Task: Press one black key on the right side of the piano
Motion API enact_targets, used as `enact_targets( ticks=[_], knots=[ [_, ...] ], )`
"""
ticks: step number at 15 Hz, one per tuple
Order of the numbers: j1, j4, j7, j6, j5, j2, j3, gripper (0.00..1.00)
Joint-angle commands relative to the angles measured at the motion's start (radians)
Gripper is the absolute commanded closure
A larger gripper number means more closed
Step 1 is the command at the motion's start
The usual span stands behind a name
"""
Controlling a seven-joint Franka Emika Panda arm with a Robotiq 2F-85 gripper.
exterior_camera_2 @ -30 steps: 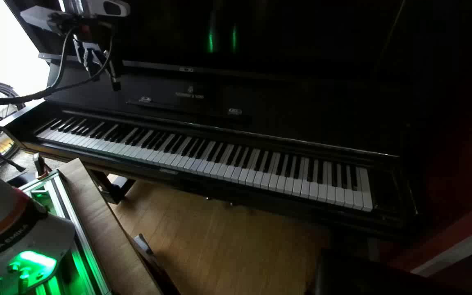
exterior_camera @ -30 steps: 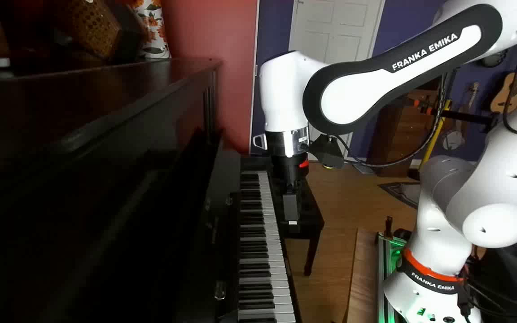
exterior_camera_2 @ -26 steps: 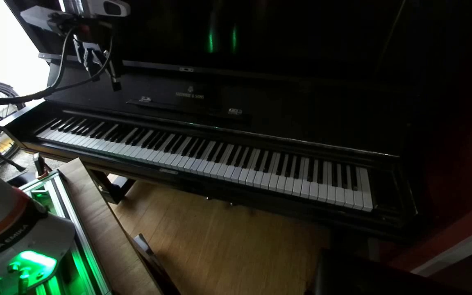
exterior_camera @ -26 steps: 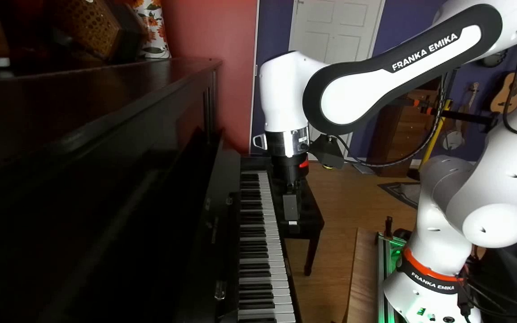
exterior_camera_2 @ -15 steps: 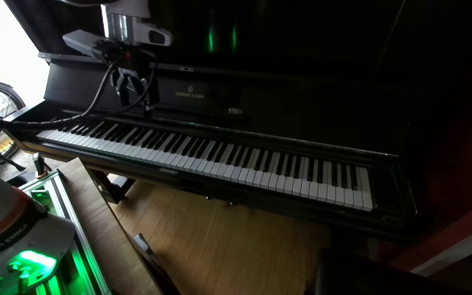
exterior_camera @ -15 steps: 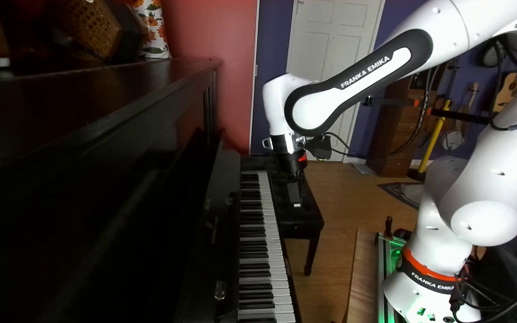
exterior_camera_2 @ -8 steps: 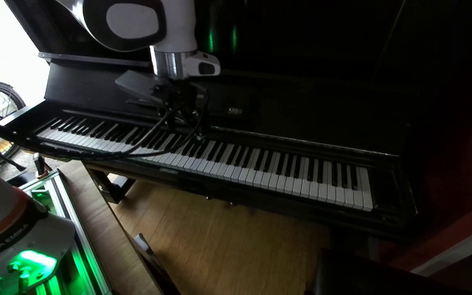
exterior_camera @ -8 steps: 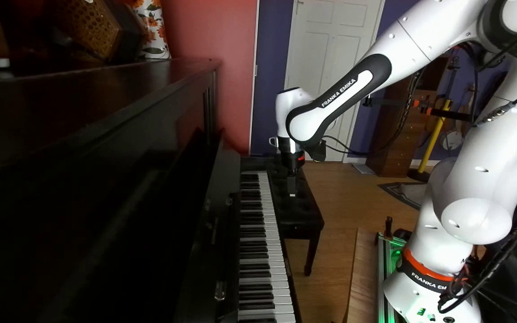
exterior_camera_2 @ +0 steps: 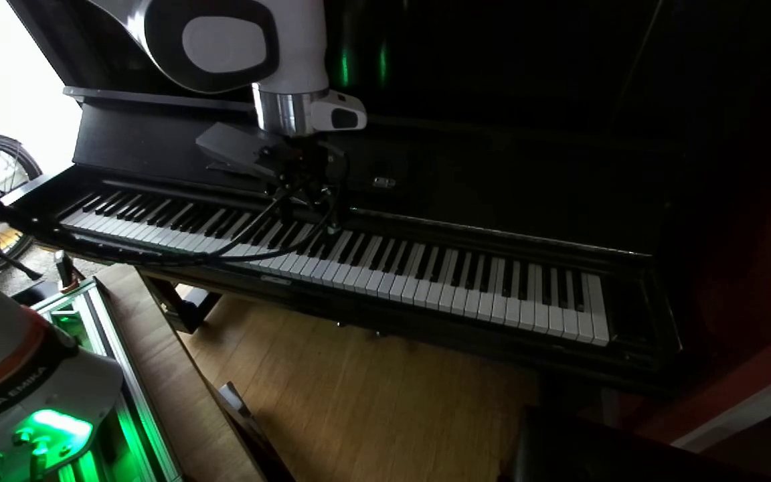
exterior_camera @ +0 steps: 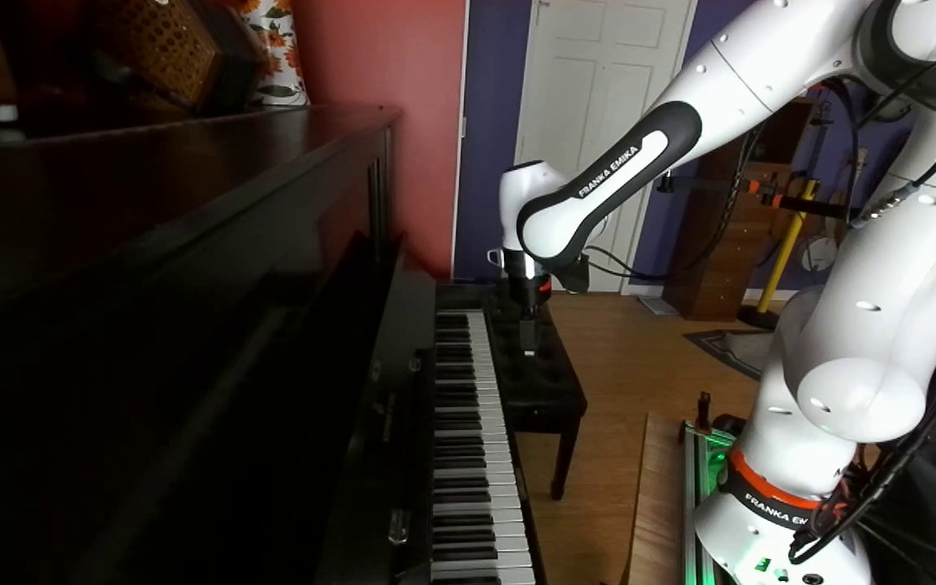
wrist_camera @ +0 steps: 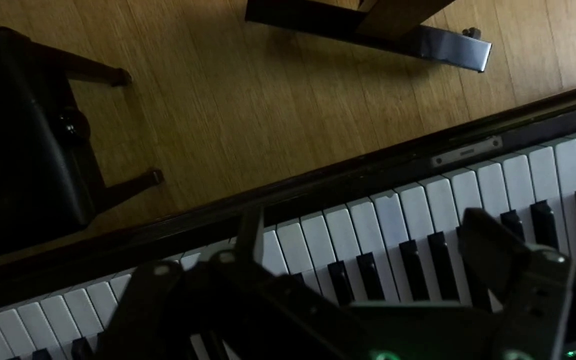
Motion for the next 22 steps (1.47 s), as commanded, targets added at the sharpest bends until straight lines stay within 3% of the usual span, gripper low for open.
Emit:
enact_targets(
  ticks=[1,3,7,8,9,14,19,20,21,22],
  knots=[
    [-0.007,0.018,-0.058,0.112,-0.088,0.087,0.005,0.00],
    [-0.008,0.026,-0.096,0.244,-0.106,0.152,0.001,0.00],
    [-0.019,0.061,-0.238,0.430,0.011,0.288,0.013,0.00],
    [-0.030,0.075,-0.280,0.442,0.055,0.320,0.025,0.00],
    [-0.023,0.032,-0.196,0.406,-0.014,0.240,0.022,0.00],
    [-0.026,0.046,-0.206,0.414,-0.006,0.258,0.029,0.00],
    [-0.049,0.088,-0.253,0.477,0.032,0.331,0.036,0.00],
    [-0.056,0.096,-0.261,0.486,0.042,0.347,0.041,0.06],
    [-0.066,0.102,-0.279,0.501,0.055,0.360,0.049,0.27],
    [-0.075,0.110,-0.290,0.507,0.064,0.375,0.056,0.30]
  ],
)
